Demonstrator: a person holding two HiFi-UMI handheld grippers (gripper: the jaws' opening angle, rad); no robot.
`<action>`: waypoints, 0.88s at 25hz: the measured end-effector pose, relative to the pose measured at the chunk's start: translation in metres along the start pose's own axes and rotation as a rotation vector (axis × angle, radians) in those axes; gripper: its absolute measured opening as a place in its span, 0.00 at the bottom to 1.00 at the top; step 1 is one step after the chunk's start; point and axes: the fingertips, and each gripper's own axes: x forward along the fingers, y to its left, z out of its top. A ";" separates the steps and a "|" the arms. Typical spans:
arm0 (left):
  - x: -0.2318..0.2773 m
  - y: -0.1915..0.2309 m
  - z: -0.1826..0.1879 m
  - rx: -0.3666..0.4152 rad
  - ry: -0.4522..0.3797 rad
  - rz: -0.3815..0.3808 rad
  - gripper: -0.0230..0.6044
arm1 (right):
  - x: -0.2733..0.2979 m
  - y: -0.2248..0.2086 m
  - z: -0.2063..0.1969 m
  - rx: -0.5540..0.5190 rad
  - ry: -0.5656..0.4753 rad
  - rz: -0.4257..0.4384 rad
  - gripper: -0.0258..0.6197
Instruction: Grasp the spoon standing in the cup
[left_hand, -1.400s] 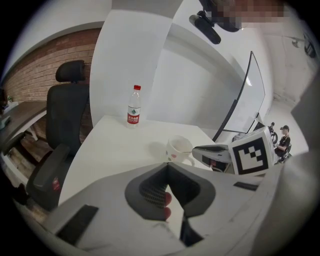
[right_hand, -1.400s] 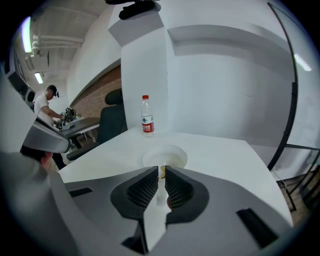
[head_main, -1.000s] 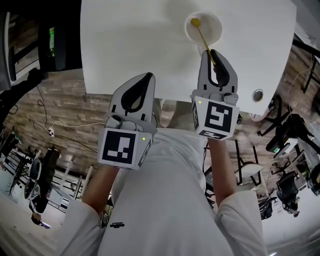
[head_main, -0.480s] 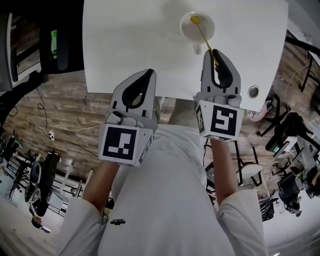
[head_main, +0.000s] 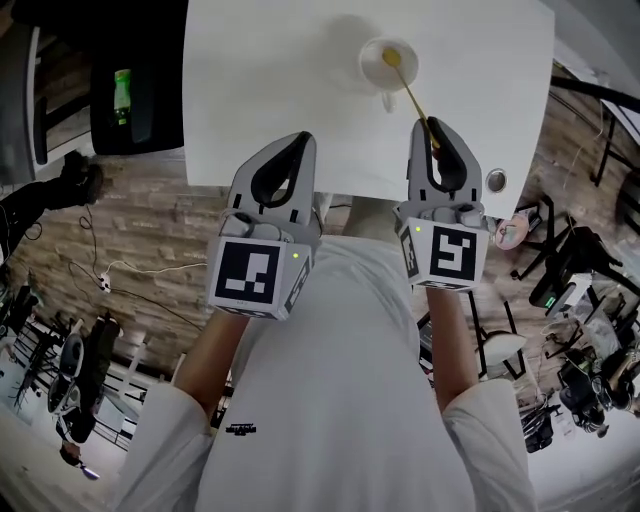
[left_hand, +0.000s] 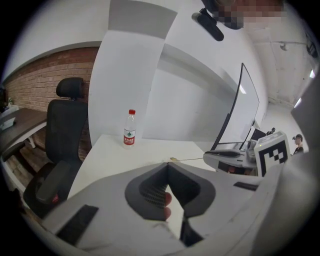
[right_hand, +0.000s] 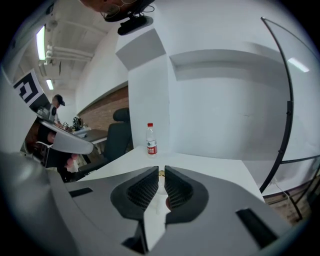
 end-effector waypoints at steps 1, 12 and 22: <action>-0.002 -0.001 0.004 0.002 -0.012 0.001 0.04 | -0.004 -0.001 0.003 0.001 -0.009 0.001 0.10; -0.022 -0.010 0.043 0.014 -0.109 -0.018 0.04 | -0.055 -0.011 0.047 0.000 -0.047 -0.041 0.10; -0.048 -0.008 0.070 0.057 -0.178 -0.014 0.04 | -0.100 -0.026 0.063 0.015 -0.083 -0.085 0.10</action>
